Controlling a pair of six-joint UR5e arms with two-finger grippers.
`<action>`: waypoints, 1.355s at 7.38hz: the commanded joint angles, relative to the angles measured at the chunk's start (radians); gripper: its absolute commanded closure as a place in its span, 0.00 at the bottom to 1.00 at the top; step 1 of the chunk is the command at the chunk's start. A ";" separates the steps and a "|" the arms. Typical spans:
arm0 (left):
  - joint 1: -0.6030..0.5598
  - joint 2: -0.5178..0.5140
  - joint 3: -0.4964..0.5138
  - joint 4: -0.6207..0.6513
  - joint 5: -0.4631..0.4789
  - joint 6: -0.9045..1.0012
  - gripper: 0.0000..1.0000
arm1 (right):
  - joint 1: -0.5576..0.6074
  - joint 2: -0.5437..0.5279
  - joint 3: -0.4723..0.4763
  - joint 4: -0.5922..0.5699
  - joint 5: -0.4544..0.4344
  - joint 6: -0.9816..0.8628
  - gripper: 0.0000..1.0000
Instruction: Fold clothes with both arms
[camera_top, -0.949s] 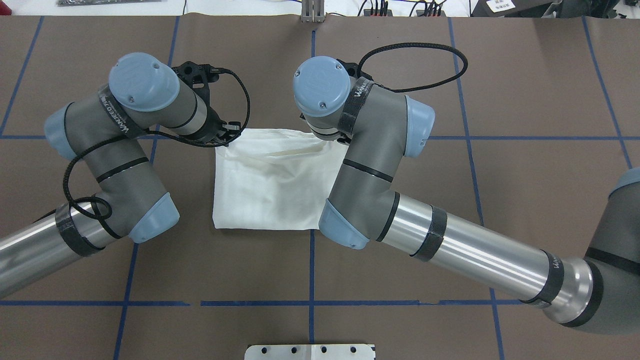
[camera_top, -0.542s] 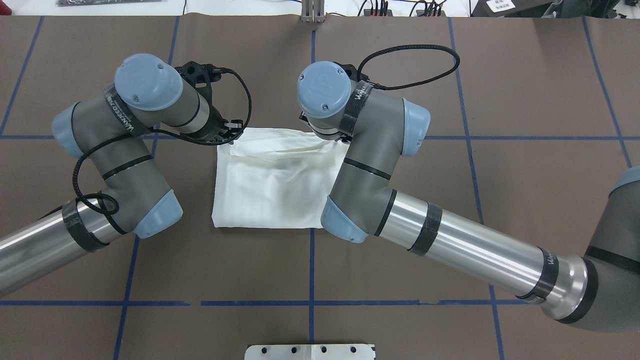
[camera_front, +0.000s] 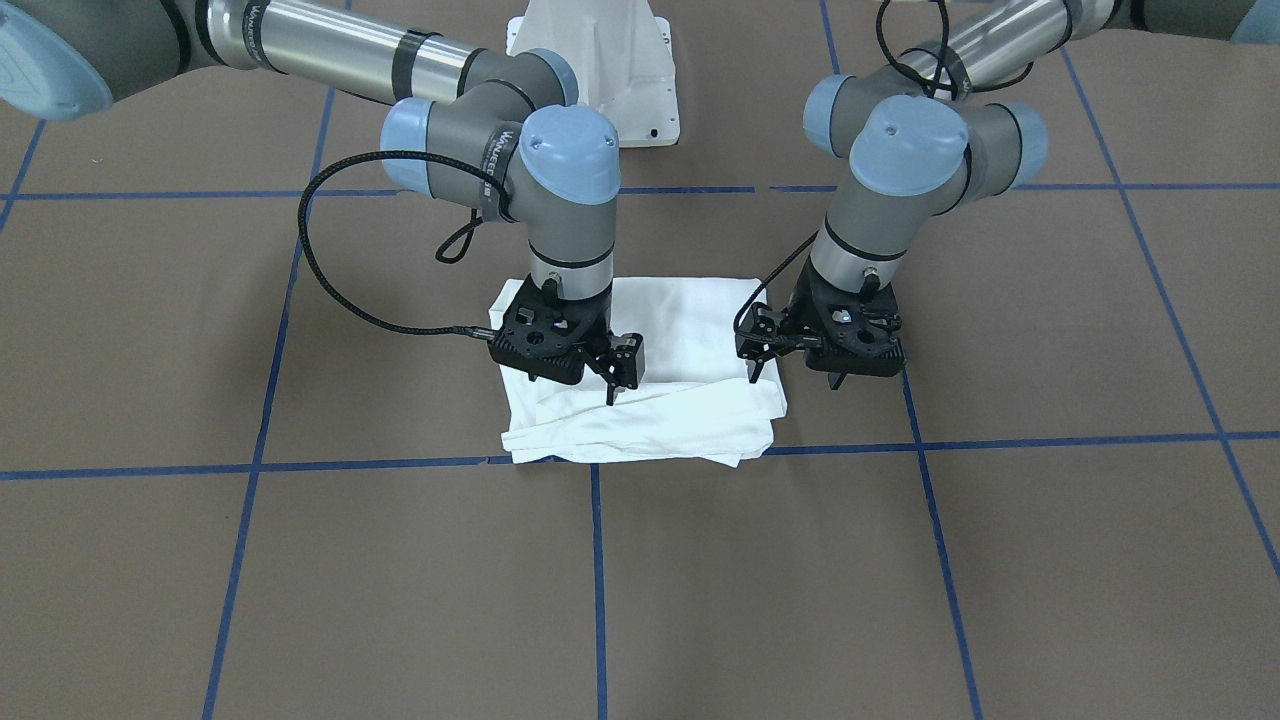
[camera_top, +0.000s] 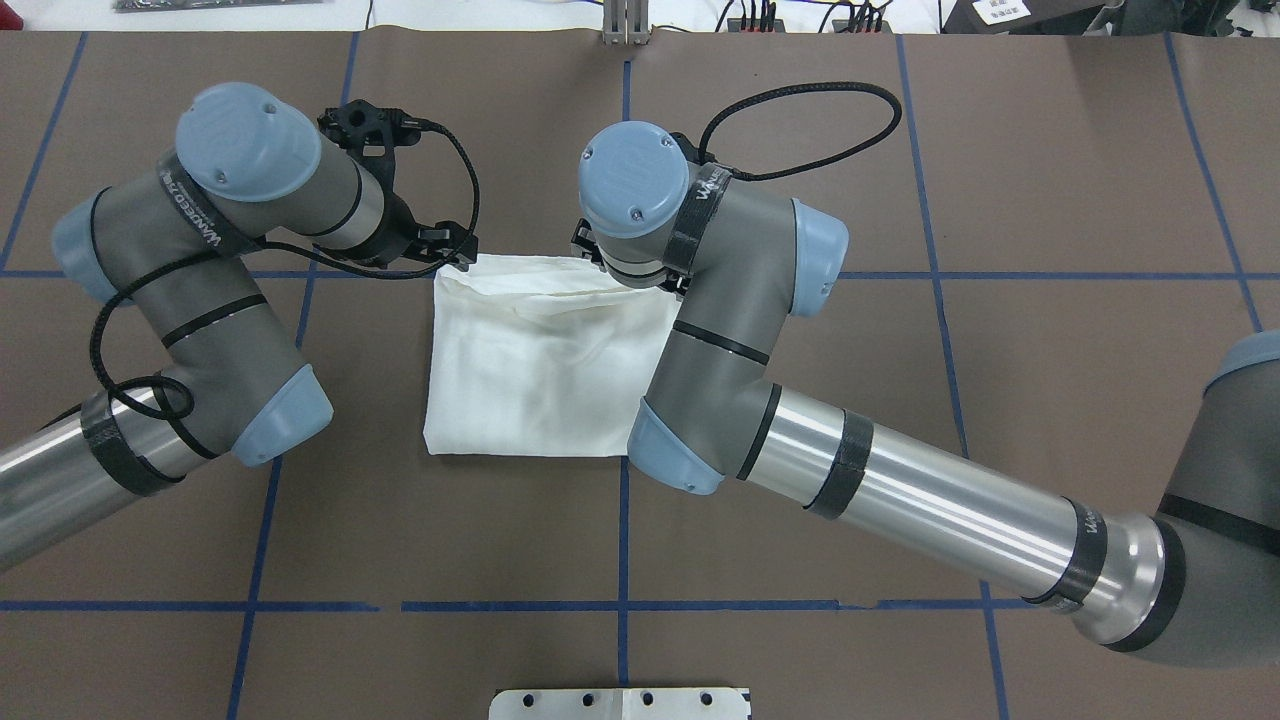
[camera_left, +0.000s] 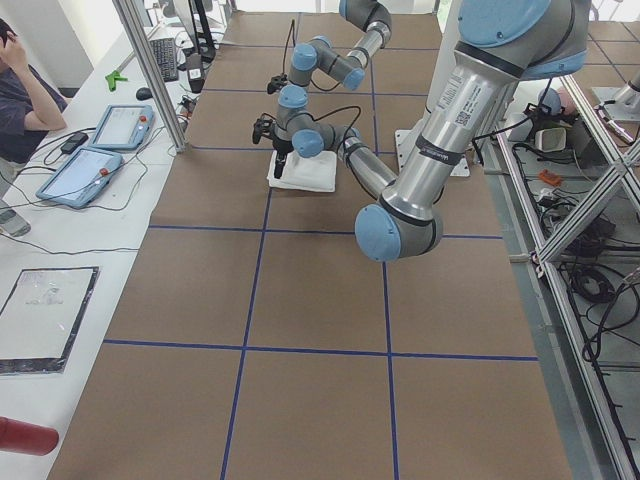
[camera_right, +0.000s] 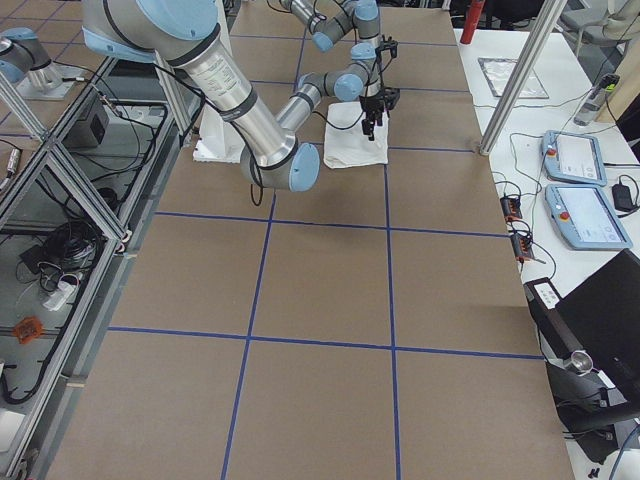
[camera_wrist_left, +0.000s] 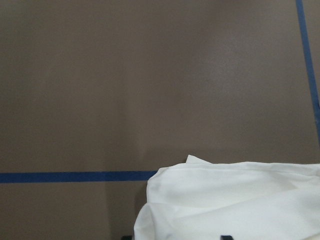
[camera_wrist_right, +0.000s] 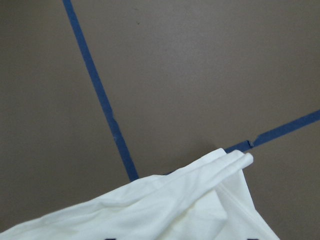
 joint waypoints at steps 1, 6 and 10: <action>-0.028 0.024 -0.008 -0.001 -0.052 0.051 0.00 | -0.086 -0.002 -0.001 0.002 -0.069 -0.023 0.00; -0.030 0.033 -0.028 0.002 -0.052 0.048 0.00 | -0.113 0.004 -0.096 0.012 -0.259 -0.192 0.00; -0.028 0.050 -0.056 0.003 -0.053 0.049 0.00 | 0.000 0.102 -0.341 0.197 -0.370 -0.201 0.00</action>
